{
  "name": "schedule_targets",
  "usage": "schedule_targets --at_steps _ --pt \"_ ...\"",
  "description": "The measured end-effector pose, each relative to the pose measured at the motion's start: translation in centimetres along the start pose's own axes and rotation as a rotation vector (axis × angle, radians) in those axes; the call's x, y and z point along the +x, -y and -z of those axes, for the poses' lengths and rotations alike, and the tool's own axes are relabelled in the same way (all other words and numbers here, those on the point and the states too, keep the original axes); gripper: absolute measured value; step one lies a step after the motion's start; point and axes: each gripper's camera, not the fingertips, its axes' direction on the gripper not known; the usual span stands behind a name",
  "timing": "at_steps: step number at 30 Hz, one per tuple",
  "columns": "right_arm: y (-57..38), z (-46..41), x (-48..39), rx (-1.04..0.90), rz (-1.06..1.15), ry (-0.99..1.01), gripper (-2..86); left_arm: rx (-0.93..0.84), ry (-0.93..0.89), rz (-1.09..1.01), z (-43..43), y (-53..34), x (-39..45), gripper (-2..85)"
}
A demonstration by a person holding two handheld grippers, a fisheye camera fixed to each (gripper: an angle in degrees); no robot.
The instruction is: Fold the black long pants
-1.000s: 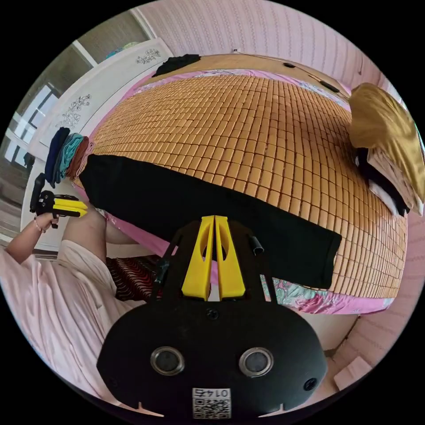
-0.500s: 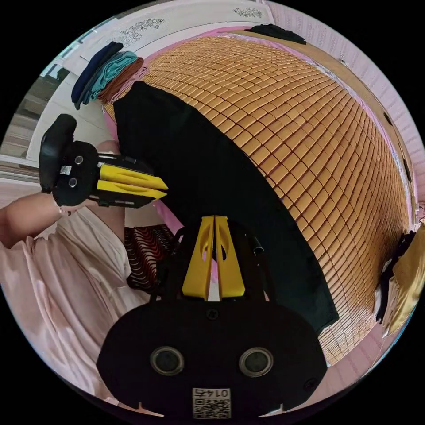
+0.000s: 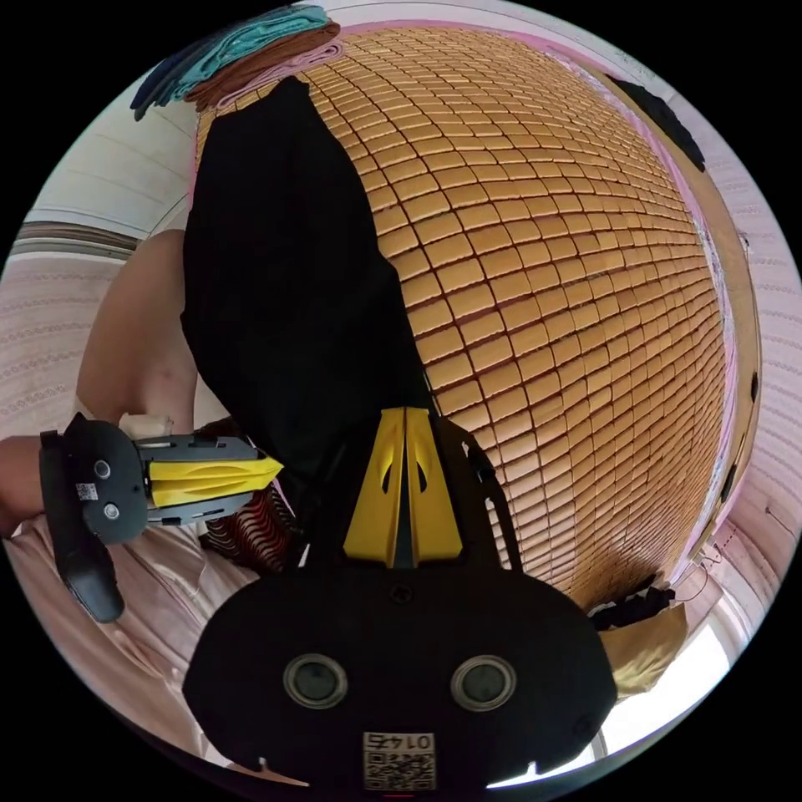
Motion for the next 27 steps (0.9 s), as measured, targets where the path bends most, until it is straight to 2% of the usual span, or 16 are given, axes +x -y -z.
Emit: schedule_targets --at_steps 5,7,8,12,15,17,19,22,23,27 --pt "1.7 -0.7 -0.2 -0.125 0.08 0.007 -0.5 0.005 0.04 -0.022 -0.1 -0.6 0.1 -1.0" --pt "1.2 -0.9 -0.6 -0.094 0.093 -0.073 -0.5 0.008 0.041 -0.026 -0.1 -0.8 -0.1 -1.0" --pt "1.0 -2.1 -0.6 -0.123 0.085 -0.069 -0.5 0.012 0.035 -0.02 -0.1 -1.0 -0.3 -1.0" --pt "-1.4 -2.3 -0.4 -0.028 0.021 -0.028 -0.5 0.019 0.002 0.004 -0.1 -1.4 -1.2 -1.0" --pt "-7.8 -1.9 1.4 0.204 -0.176 0.119 -0.3 0.087 -0.008 0.029 1.1 -2.0 -1.8 -0.9" --pt "-16.2 -2.9 2.9 0.379 -0.394 0.261 0.0 0.105 -0.029 0.034 1.9 -2.5 -2.3 -0.7" --pt "-23.5 -4.7 3.5 0.458 -0.581 0.302 0.5 0.087 -0.04 0.028 1.9 -2.7 -2.6 -0.2" --pt "-36.0 -8.5 3.4 0.475 -0.905 0.245 2.8 0.069 -0.049 0.03 1.8 -3.1 -3.0 1.9" --pt "-40.8 -10.0 3.0 0.461 -1.038 0.2 6.2 0.074 -0.055 0.031 1.9 -3.1 -3.2 3.2" --pt "-52.2 -14.0 1.6 0.436 -1.331 0.113 11.2 0.094 -0.112 0.076 2.3 -3.2 -4.3 5.0"
